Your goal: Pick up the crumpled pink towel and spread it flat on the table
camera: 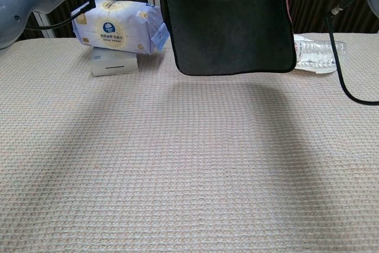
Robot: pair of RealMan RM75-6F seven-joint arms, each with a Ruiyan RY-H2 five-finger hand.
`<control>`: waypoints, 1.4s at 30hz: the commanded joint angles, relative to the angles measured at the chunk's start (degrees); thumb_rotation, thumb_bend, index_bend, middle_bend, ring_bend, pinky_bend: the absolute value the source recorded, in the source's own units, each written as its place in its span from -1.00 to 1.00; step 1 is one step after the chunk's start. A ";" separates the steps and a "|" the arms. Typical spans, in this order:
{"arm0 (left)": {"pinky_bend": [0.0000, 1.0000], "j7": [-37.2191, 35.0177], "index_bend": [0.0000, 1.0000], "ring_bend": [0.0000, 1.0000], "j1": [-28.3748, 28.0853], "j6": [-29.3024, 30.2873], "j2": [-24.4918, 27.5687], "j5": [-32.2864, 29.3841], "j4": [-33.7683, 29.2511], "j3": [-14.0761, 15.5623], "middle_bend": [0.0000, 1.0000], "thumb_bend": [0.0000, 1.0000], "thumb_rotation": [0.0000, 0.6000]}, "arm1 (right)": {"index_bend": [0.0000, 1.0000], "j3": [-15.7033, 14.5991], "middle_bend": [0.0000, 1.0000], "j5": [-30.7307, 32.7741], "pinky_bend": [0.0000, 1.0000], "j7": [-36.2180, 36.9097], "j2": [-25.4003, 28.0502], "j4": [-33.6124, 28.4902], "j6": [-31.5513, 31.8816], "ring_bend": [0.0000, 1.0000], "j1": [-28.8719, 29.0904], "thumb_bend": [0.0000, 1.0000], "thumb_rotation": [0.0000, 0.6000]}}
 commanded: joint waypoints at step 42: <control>-0.94 -5.12 0.06 -0.98 21.89 6.65 -3.37 12.55 -17.57 20.54 -0.40 -0.03 1.00 | 0.22 -24.42 -0.93 -7.12 -1.00 3.32 0.28 -13.28 4.76 -1.00 -20.64 0.12 1.00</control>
